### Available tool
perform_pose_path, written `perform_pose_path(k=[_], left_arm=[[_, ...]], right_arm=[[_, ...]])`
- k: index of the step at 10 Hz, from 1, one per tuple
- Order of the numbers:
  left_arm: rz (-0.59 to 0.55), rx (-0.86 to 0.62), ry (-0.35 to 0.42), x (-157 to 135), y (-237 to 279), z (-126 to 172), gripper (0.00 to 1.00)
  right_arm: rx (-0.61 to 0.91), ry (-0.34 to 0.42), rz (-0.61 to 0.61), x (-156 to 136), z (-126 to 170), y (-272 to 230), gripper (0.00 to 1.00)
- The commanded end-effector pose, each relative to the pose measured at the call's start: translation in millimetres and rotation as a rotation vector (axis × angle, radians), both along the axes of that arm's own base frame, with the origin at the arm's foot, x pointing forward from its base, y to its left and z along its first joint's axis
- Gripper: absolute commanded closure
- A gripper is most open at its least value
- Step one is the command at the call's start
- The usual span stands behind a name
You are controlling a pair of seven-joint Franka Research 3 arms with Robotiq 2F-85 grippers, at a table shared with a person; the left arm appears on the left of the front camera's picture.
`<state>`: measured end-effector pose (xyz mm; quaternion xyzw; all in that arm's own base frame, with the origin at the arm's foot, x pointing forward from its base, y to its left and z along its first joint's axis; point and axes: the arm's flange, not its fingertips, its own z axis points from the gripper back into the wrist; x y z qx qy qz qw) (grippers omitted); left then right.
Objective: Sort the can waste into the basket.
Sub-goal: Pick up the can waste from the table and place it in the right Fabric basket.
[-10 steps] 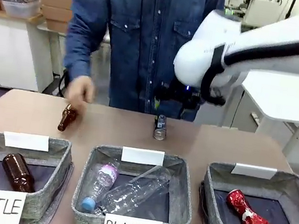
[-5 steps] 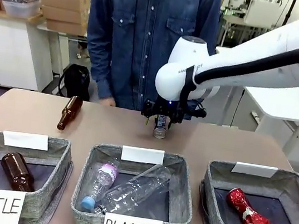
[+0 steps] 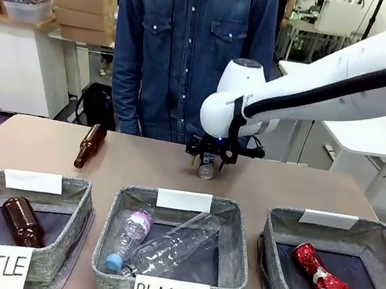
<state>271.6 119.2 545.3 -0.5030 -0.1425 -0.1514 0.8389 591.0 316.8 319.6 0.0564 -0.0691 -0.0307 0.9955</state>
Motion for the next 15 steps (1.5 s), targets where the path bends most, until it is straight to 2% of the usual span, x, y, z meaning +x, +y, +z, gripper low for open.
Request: perform_pose_path(k=[1, 2, 3, 4, 5, 6, 7, 11, 12, 13, 15], left_arm=[[-0.013, -0.003, -0.011, -2.9, 0.3, 0.1, 0.00], [-0.013, -0.003, -0.011, -2.9, 0.3, 0.1, 0.00], [-0.013, -0.003, -0.011, -2.9, 0.3, 0.1, 0.00], [-0.013, -0.003, -0.011, -2.9, 0.3, 0.1, 0.00], [-0.013, -0.003, -0.011, -2.9, 0.3, 0.1, 0.00], [-0.013, -0.003, -0.011, -2.9, 0.3, 0.1, 0.00], [-0.013, -0.003, -0.011, -2.9, 0.3, 0.1, 0.00], [-0.013, -0.003, -0.011, -2.9, 0.3, 0.1, 0.00], [-0.013, -0.003, -0.011, -2.9, 0.3, 0.1, 0.00], [-0.013, -0.003, -0.011, -2.9, 0.3, 0.1, 0.00], [-0.013, -0.003, -0.011, -2.9, 0.3, 0.1, 0.00]], right_arm=[[-0.051, -0.075, -0.046, 4.5, -1.4, 9.0, 0.00], [-0.070, -0.078, -0.062, 5.0, -4.8, 8.9, 0.00], [-0.092, -0.073, -0.065, 5.5, -8.8, 8.3, 0.58], [-0.090, -0.067, -0.064, 4.9, -11.4, 8.4, 0.59], [-0.085, -0.066, -0.064, 4.6, -12.3, 8.6, 1.00], [-0.083, -0.059, -0.062, 4.5, -13.2, 9.0, 0.64], [-0.085, -0.055, -0.065, 4.8, -14.2, 8.2, 1.00], [-0.096, -0.045, -0.080, 6.3, -13.2, 5.0, 1.00], [-0.081, -0.018, -0.058, 4.5, -3.6, -1.7, 1.00], [-0.057, 0.020, 0.020, -6.2, 24.0, -20.0, 1.00], [0.017, 0.052, 0.218, -57.5, 119.3, -104.4, 1.00]])
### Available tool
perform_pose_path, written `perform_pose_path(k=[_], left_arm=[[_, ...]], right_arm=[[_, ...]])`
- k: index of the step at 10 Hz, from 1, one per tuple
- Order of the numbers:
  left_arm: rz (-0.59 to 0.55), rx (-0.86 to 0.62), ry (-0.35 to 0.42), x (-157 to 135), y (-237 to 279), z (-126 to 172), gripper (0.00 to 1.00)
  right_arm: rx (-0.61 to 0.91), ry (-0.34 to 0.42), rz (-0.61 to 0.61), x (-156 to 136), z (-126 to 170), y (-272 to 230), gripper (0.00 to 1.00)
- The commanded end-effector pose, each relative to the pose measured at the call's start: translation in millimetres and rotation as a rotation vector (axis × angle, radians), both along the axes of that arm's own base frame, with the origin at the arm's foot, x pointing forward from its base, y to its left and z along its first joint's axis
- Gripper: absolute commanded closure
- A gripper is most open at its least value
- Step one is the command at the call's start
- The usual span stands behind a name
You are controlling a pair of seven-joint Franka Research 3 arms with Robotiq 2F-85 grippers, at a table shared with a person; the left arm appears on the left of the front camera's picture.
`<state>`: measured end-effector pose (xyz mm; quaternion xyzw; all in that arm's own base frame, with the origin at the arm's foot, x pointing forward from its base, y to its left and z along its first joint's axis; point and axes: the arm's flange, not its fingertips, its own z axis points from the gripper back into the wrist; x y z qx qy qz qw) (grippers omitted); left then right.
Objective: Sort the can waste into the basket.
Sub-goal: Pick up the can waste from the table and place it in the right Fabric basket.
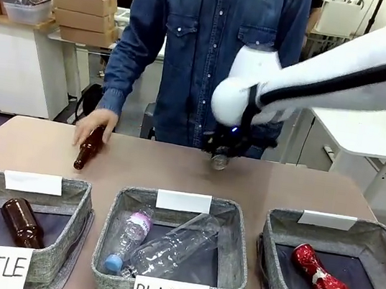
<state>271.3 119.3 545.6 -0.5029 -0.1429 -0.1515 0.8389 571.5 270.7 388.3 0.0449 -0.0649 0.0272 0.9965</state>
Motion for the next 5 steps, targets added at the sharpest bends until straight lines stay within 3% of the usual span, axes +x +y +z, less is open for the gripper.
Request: perform_pose_path(k=[1, 3, 4, 5], left_arm=[[-0.013, -0.003, -0.010, -2.6, 0.1, -0.2, 0.00], [-0.013, -0.003, -0.010, -2.6, 0.1, -0.2, 0.00], [-0.013, -0.003, -0.010, -2.6, 0.1, -0.2, 0.00], [-0.013, -0.003, -0.010, -2.6, 0.1, -0.2, 0.00]], right_arm=[[0.025, 0.079, 0.156, -64.4, 80.8, -102.3, 1.00], [0.043, 0.152, 0.256, -112.7, 106.7, -176.1, 1.00], [0.080, 0.200, 0.374, -139.4, 108.0, -210.6, 1.00], [0.100, 0.222, 0.413, -159.6, 103.5, -235.8, 1.00]])
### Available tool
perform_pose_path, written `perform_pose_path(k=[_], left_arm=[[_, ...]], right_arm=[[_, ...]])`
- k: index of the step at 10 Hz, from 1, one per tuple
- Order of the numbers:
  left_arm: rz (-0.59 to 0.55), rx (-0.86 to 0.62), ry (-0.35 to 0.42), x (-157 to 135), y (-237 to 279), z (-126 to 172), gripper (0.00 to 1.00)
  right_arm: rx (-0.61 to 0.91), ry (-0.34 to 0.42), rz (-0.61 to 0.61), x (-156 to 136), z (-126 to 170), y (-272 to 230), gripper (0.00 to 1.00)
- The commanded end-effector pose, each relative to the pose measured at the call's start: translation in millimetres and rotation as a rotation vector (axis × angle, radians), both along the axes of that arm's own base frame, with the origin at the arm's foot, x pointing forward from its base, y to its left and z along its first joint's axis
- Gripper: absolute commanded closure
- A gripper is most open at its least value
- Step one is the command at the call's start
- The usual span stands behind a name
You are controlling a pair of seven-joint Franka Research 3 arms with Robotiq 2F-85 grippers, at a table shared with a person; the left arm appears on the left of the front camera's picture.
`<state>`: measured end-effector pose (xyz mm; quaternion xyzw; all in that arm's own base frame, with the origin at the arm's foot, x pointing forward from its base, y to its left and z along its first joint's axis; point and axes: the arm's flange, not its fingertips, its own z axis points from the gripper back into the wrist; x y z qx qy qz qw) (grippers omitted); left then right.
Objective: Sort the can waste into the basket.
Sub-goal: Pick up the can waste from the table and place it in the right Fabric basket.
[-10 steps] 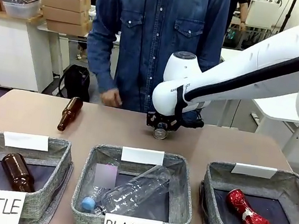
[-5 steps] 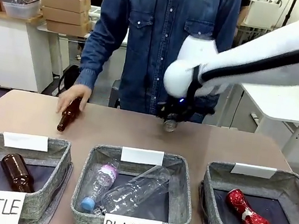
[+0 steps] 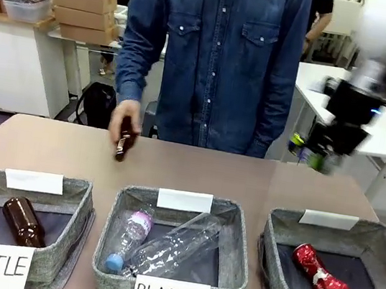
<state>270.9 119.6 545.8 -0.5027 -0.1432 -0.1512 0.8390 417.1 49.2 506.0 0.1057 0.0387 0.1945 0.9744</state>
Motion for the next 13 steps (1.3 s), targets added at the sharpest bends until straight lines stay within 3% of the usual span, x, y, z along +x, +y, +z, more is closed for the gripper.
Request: perform_pose_path(k=[1, 3, 7, 8, 13], left_arm=[[-0.014, -0.003, -0.010, -2.1, -0.1, -0.4, 0.00], [-0.014, -0.003, -0.010, -2.1, -0.1, -0.4, 0.00], [-0.014, -0.003, -0.010, -2.1, -0.1, -0.4, 0.00], [-0.014, -0.003, -0.010, -2.1, -0.1, -0.4, 0.00], [-0.014, -0.003, -0.010, -2.1, -0.1, -0.4, 0.00]], right_arm=[[0.023, 0.037, 0.086, -23.3, -21.7, -32.9, 1.00], [0.076, 0.026, 0.091, -43.3, -35.3, -54.8, 1.00], [0.053, 0.021, 0.102, -48.8, -46.4, -59.5, 1.00], [0.039, 0.002, 0.124, -53.8, -49.8, -62.3, 0.00], [0.052, -0.050, 0.143, -88.0, -63.8, -71.7, 0.00]])
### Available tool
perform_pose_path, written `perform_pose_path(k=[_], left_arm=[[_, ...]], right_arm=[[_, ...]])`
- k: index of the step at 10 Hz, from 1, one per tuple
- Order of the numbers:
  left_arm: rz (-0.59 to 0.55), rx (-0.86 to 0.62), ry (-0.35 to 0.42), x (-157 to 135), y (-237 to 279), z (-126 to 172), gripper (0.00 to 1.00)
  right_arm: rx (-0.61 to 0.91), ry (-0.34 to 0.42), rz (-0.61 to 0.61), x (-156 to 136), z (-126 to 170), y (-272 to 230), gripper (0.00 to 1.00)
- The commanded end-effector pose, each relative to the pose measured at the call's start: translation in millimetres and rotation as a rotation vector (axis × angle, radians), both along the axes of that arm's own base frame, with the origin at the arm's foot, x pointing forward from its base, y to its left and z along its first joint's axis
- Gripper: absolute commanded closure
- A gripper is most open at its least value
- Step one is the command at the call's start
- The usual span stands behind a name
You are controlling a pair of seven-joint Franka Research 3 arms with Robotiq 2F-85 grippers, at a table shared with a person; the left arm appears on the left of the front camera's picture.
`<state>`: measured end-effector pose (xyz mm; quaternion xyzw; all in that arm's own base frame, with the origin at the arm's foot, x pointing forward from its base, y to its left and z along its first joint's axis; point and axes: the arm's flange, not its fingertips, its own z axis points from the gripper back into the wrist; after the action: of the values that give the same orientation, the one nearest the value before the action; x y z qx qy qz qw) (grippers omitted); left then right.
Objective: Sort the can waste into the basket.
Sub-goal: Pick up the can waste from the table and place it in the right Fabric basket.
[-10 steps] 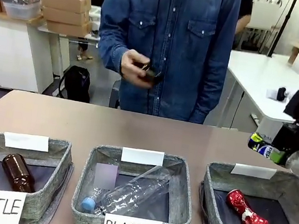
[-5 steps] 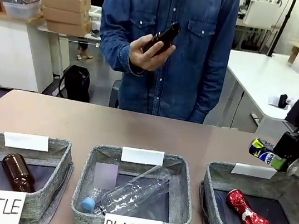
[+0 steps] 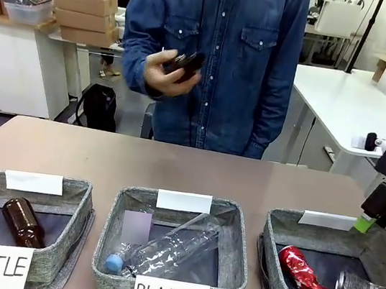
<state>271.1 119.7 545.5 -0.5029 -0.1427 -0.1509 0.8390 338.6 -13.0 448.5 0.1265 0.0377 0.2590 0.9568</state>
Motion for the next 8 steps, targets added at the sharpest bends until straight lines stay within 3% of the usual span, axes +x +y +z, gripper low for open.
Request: perform_pose_path(k=[1, 5, 6, 7, 8], left_arm=[[-0.014, -0.003, -0.011, -2.3, -0.2, -0.1, 0.00], [-0.014, -0.003, -0.011, -2.3, -0.2, -0.1, 0.00], [-0.014, -0.003, -0.011, -2.3, -0.2, -0.1, 0.00], [-0.014, -0.003, -0.011, -2.3, -0.2, -0.1, 0.00], [-0.014, -0.003, -0.011, -2.3, -0.2, -0.1, 0.00]], right_arm=[[0.012, -0.051, 0.008, -14.5, -9.6, -10.7, 0.00], [0.126, -0.022, -0.065, -16.8, -10.3, -3.3, 0.00], [0.383, 0.055, -0.156, -13.0, 5.7, -0.3, 0.00], [0.856, 0.148, -0.147, -10.4, 31.7, 2.0, 0.00], [1.141, 0.293, -0.351, -5.6, 47.3, 4.5, 0.00]])
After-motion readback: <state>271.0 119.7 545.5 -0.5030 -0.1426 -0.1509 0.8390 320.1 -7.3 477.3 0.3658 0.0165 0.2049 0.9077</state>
